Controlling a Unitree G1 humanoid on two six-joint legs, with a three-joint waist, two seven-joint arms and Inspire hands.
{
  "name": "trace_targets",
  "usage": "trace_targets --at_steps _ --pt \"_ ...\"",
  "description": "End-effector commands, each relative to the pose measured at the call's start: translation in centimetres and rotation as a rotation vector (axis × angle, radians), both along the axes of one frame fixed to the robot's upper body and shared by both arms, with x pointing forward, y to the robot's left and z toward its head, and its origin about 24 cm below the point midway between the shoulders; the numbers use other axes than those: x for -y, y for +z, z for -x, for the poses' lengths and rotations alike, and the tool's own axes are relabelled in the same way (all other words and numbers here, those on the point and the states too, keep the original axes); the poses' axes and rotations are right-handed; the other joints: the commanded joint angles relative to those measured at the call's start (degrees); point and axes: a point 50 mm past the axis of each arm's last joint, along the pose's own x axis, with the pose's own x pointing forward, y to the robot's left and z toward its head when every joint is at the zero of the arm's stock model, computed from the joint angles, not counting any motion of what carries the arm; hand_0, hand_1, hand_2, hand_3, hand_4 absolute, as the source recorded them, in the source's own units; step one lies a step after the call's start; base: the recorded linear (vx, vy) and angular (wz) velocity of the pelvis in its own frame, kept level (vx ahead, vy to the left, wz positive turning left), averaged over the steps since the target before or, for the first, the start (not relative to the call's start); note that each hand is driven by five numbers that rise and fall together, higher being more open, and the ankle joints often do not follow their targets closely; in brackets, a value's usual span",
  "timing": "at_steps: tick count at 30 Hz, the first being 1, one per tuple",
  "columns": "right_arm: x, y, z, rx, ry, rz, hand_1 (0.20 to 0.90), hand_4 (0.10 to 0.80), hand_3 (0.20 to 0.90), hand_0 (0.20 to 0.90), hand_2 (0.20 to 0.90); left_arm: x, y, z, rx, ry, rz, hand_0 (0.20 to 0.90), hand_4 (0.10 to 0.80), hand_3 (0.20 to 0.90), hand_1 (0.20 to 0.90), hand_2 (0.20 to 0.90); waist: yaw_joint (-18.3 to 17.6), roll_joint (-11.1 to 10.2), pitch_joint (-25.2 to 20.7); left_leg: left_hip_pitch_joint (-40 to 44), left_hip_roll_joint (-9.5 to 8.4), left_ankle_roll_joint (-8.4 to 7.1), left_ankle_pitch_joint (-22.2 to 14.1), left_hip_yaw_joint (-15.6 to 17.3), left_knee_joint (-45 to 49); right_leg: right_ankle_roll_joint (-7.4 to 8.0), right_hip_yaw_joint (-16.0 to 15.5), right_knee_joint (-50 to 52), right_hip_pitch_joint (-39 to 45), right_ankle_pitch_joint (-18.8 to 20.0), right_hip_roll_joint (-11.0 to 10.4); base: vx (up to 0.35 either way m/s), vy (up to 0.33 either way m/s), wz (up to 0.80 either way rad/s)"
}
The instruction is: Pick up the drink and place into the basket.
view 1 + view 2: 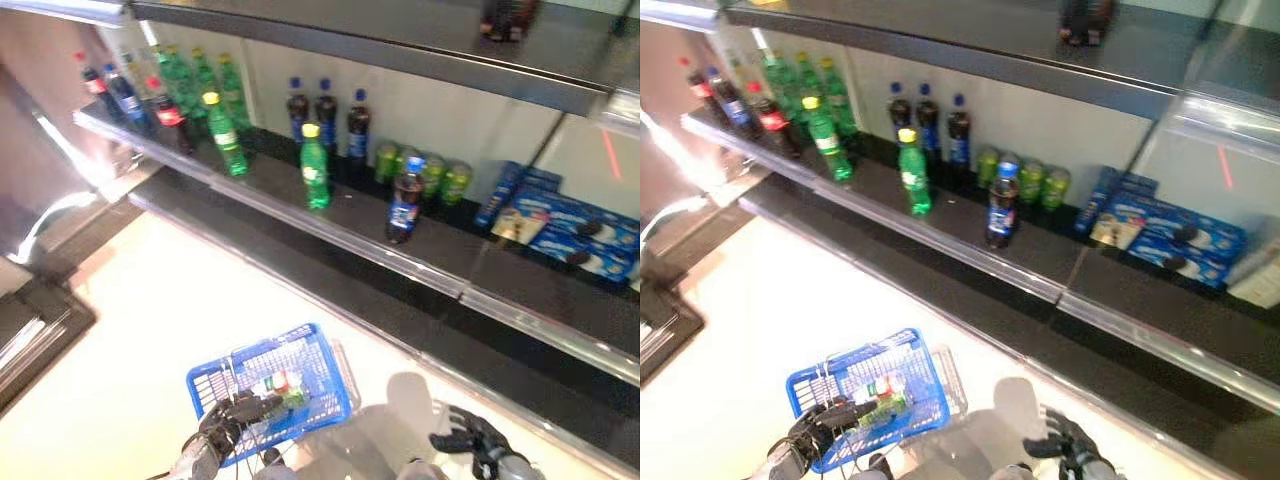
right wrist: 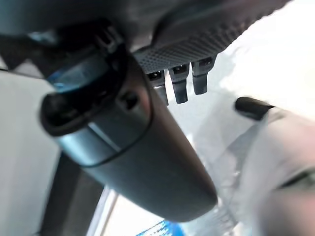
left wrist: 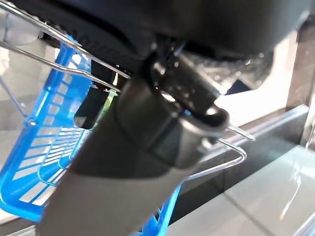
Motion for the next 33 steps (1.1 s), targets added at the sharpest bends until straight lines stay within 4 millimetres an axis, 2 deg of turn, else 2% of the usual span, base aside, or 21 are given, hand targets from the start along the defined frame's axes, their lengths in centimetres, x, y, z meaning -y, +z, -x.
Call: trace_targets --at_steps 1,2,4,7,10,11,12,13,14,16,18,20,22,28,31,32,33 --pt "1.6 0.6 -0.5 0.015 -0.010 0.068 0.855 0.748 0.848 0.855 0.855 -1.8 1.2 -0.3 0.122 -0.034 -0.021 0.300 0.100 0.200 0.300 0.300 1.0 0.2 -3.3 1.6 2.95 -2.59 3.1 1.4 -2.4 -2.72 -0.8 -0.5 -0.4 1.9 3.3 0.197 0.438 0.44" --pt "1.7 0.5 -0.1 0.004 -0.028 0.071 0.853 0.745 0.845 0.853 0.853 -1.8 1.2 -0.2 0.119 -0.036 -0.022 0.300 0.100 0.200 0.300 0.300 1.4 -0.3 -3.6 1.9 1.16 -1.77 1.9 0.6 -2.3 -1.88 -0.9 -1.8 -0.3 3.4 2.7 0.212 0.439 0.38" --pt "1.6 0.3 0.3 -0.002 -0.044 0.073 0.855 0.748 0.848 0.855 0.855 -1.7 1.1 -0.1 0.120 -0.036 -0.018 0.300 0.100 0.200 0.300 0.300 1.9 -1.0 -3.8 1.8 -0.52 -1.05 0.2 0.1 -1.3 -0.71 -1.1 -3.9 -0.1 6.1 1.6 0.188 0.367 0.19" --pt "1.7 0.4 0.4 0.019 -0.089 0.069 0.853 0.745 0.845 0.853 0.853 -2.2 1.5 -0.3 0.136 -0.045 -0.035 0.300 0.100 0.200 0.300 0.300 3.1 -2.9 -3.9 1.6 -5.30 1.14 -3.2 -1.5 -0.7 2.26 0.1 -5.3 -1.0 13.1 -2.7 0.221 0.456 0.21" --pt "1.4 0.3 0.3 0.025 -0.077 0.054 0.851 0.742 0.842 0.851 0.851 -2.9 1.9 -0.9 0.142 -0.038 -0.061 0.300 0.100 0.200 0.300 0.300 2.9 -3.6 -4.1 1.7 -6.75 2.45 -3.9 -2.2 -2.1 2.73 2.5 -1.9 -3.4 14.8 -3.7 0.128 0.285 0.10" --pt "1.2 0.3 0.2 0.034 -0.076 0.047 0.851 0.742 0.842 0.851 0.851 -3.2 2.2 -1.4 0.148 -0.035 -0.067 0.300 0.100 0.200 0.300 0.300 2.3 -3.5 -4.1 1.6 -7.23 3.28 -4.0 -2.6 -2.6 2.34 4.4 2.3 -4.7 13.0 -2.5 0.129 0.334 0.14" --pt "1.0 0.3 0.1 0.039 -0.084 0.039 0.851 0.742 0.842 0.851 0.851 -3.3 2.5 -2.0 0.152 -0.041 -0.067 0.300 0.100 0.200 0.300 0.300 1.4 -3.4 -4.3 1.4 -7.61 3.92 -4.1 -3.3 -3.0 1.95 6.6 5.8 -5.7 11.4 -0.4 0.064 0.292 0.17" --pt "0.9 0.3 0.1 0.046 -0.091 0.037 0.851 0.742 0.842 0.851 0.851 -3.3 2.6 -2.3 0.157 -0.048 -0.068 0.300 0.100 0.200 0.300 0.300 1.0 -3.3 -4.3 0.7 -7.75 4.53 -3.3 -2.9 -3.3 1.03 7.0 6.8 -6.7 11.9 0.7 0.062 0.266 0.20" --pt "0.9 0.3 0.0 0.049 -0.097 0.036 0.851 0.742 0.842 0.851 0.851 -3.1 2.7 -2.7 0.163 -0.058 -0.064 0.300 0.100 0.200 0.300 0.300 0.0 -3.2 -4.4 0.6 -8.06 4.84 -3.6 -3.5 -3.3 0.90 8.3 8.8 -8.5 12.1 2.3 0.036 0.214 0.28" --pt "0.9 0.2 0.0 0.044 -0.094 0.038 0.853 0.745 0.845 0.853 0.853 -2.8 2.8 -3.1 0.171 -0.061 -0.058 0.300 0.100 0.200 0.300 0.300 -0.9 -3.2 -4.4 0.8 -8.32 5.06 -4.1 -3.7 -3.3 0.85 8.7 10.4 -10.6 12.6 3.2 0.085 0.182 0.41" --pt "0.8 0.1 0.4 0.029 -0.092 0.041 0.853 0.745 0.845 0.853 0.853 -2.5 2.9 -3.5 0.181 -0.055 -0.053 0.300 0.100 0.200 0.300 0.300 -1.7 -3.4 -4.2 1.3 -8.41 5.09 -4.2 -3.1 -3.3 0.77 8.0 9.7 -12.5 13.2 3.8 0.109 0.086 0.26" --pt "0.7 -0.3 1.5 -0.006 -0.137 0.038 0.855 0.748 0.848 0.855 0.855 -1.7 3.1 -4.4 0.183 -0.087 -0.049 0.300 0.100 0.200 0.300 0.300 -3.5 -4.7 -3.3 2.7 -9.95 5.61 -5.6 -4.2 -3.3 1.09 9.2 4.7 -15.5 15.0 7.3 0.216 -0.005 0.44" --pt "0.6 -0.5 2.1 -0.013 -0.170 0.033 0.851 0.742 0.842 0.851 0.851 -1.4 3.0 -4.3 0.178 -0.117 -0.049 0.300 0.100 0.200 0.300 0.300 -4.4 -5.4 -3.2 3.1 -11.28 6.18 -6.5 -5.6 -3.3 1.17 10.7 2.1 -17.5 16.4 9.1 0.188 -0.013 0.69" --pt "-0.1 -1.0 3.1 -0.030 -0.186 0.014 0.855 0.748 0.848 0.855 0.855 -1.3 2.6 -3.5 0.167 -0.149 -0.049 0.300 0.100 0.200 0.300 0.300 -5.6 -5.6 -2.8 5.0 -13.04 7.03 -7.5 -8.0 -3.3 1.22 12.5 1.9 -20.1 18.5 11.1 0.220 -0.024 0.48" --pt "-0.2 -1.1 3.5 -0.041 -0.205 0.014 0.853 0.745 0.845 0.853 0.853 -1.2 2.8 -3.9 0.170 -0.167 -0.051 0.300 0.100 0.200 0.300 0.300 -5.9 -5.1 -3.4 5.6 -13.99 7.44 -7.9 -8.4 -3.3 -0.35 12.3 2.0 -17.5 15.4 12.9 0.225 -0.067 0.20" --pt "-0.2 -1.1 3.7 -0.041 -0.223 0.015 0.851 0.742 0.842 0.851 0.851 -1.1 2.8 -4.1 0.175 -0.175 -0.046 0.300 0.100 0.200 0.300 0.300 -6.3 -4.9 -3.7 6.0 -14.59 7.76 -8.3 -8.8 -3.3 -0.50 13.3 2.4 -16.9 15.1 13.6 0.245 -0.098 0.21" --pt "-0.1 -1.1 3.9 -0.038 -0.237 0.019 0.848 0.740 0.840 0.848 0.848 -0.8 2.8 -4.3 0.176 -0.186 -0.039 0.300 0.100 0.200 0.300 0.300 -7.0 -4.2 -4.0 7.1 -14.73 7.79 -8.4 -8.6 -3.3 -1.43 13.5 2.8 -15.9 13.2 14.2 0.225 -0.087 0.20"
